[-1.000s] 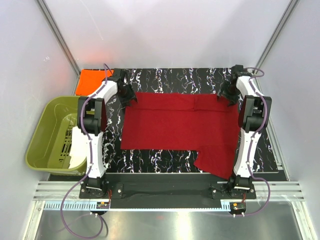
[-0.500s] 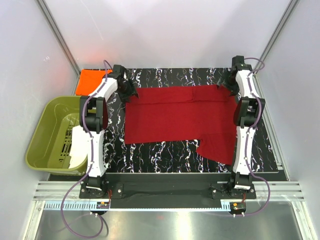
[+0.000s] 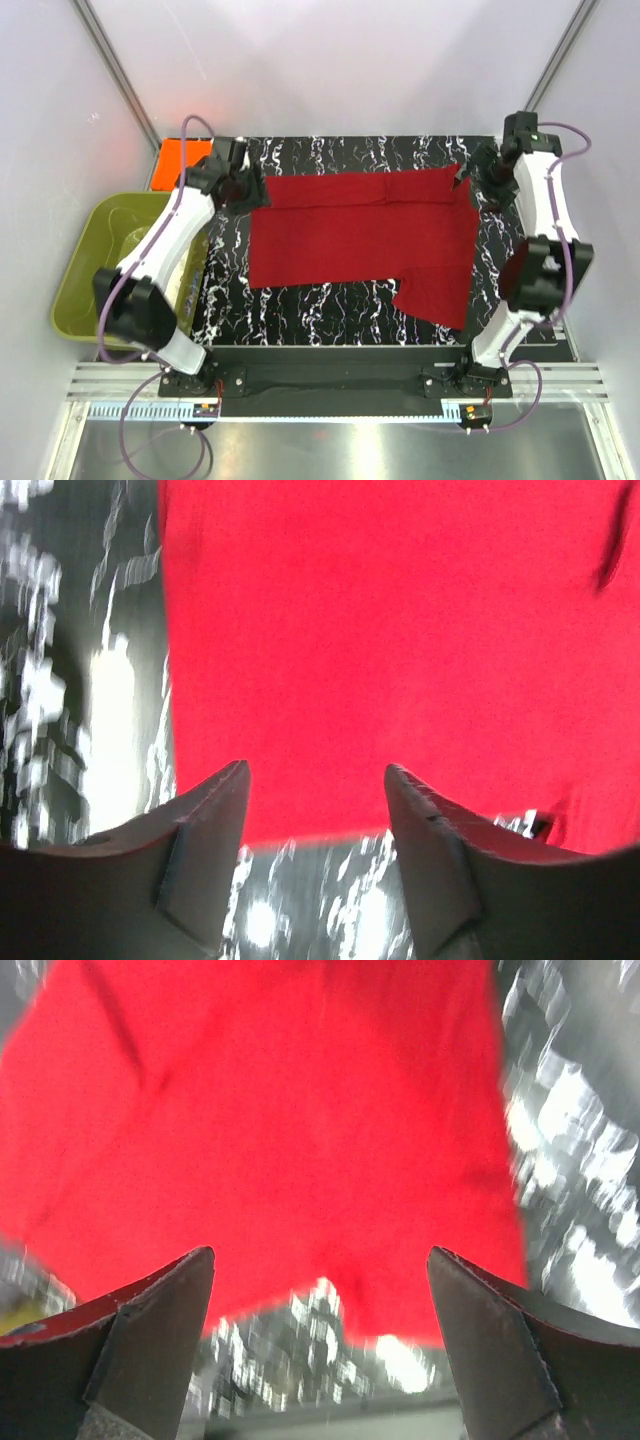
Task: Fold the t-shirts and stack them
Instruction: Fold the tshirt
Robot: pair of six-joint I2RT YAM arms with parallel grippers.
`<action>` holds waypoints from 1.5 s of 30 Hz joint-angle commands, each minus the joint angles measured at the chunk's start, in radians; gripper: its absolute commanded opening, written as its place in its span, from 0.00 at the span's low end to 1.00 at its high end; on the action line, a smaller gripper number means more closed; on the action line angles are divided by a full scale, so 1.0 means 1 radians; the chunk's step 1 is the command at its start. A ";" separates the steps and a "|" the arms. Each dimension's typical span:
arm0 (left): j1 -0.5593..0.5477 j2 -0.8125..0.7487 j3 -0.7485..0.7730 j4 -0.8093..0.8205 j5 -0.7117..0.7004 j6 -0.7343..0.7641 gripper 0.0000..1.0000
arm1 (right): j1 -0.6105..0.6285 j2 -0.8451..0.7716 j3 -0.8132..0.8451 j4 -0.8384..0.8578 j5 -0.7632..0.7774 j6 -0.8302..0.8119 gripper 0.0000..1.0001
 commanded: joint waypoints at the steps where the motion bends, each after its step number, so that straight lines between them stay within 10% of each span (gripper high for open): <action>1: 0.014 -0.110 -0.249 -0.013 -0.091 -0.074 0.50 | 0.027 -0.131 -0.175 0.018 -0.167 0.033 0.94; 11: 0.022 -0.230 -0.563 0.052 -0.087 -0.208 0.53 | 0.052 -0.436 -0.668 0.088 -0.247 0.055 0.84; 27: 0.077 -0.103 -0.704 0.254 0.024 -0.208 0.50 | -0.092 -0.527 -0.783 0.067 -0.160 0.220 0.86; 45: 0.079 -0.112 -0.701 0.107 0.020 -0.226 0.45 | -0.169 -0.447 -0.826 0.031 -0.062 0.339 0.87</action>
